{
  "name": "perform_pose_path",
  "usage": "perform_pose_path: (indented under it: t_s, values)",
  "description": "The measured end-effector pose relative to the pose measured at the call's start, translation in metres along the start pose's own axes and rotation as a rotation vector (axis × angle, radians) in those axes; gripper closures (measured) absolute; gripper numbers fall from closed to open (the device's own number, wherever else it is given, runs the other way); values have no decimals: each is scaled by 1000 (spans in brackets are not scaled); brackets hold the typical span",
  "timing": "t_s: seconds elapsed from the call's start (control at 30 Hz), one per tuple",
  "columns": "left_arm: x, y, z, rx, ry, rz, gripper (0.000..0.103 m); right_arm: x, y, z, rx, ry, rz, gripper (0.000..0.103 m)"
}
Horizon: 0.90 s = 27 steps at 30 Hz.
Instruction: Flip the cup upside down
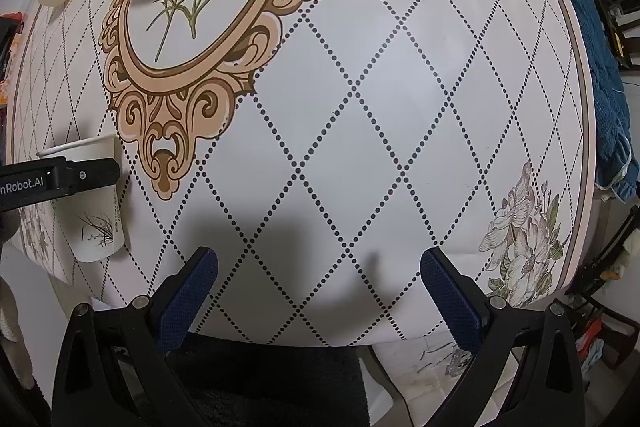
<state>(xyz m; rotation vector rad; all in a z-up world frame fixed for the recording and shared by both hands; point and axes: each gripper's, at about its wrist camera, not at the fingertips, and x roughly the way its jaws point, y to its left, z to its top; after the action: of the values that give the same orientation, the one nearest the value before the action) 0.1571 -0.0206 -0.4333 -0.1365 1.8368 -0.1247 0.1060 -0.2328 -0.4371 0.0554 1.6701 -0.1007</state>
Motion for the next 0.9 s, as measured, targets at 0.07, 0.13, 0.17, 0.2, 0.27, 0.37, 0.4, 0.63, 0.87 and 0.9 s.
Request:
perform_pose_path:
  t_s: [0.07,0.13,0.17,0.2,0.27,0.37,0.4,0.63,0.87,0.9]
  values:
    - [3,-2,0,-4,-10,1,17,0,6,2,2,-2,-1,0]
    - [3,-1,-1,-6,-9,-1,16,0,10,2,4,-5,-2,0]
    - [3,0,-2,-7,-10,3,16,0,11,1,5,-7,-3,0]
    - [3,1,-2,-8,-10,0,16,0,11,0,6,-8,-3,0]
    - [4,1,-3,-7,-9,1,16,-3,11,-1,7,-9,-3,0]
    - [1,3,-4,-4,-13,2,16,-5,10,-4,10,-11,-3,0]
    - [1,3,-5,-3,-14,2,16,-5,10,-5,12,-12,-3,0]
    - [-15,5,-8,0,-40,-8,16,-14,8,-8,15,-17,3,0]
    - [-73,11,-30,34,-174,25,16,-31,11,-21,24,-40,25,0]
    - [-82,13,-37,42,-196,40,16,-37,12,-24,25,-48,31,0]
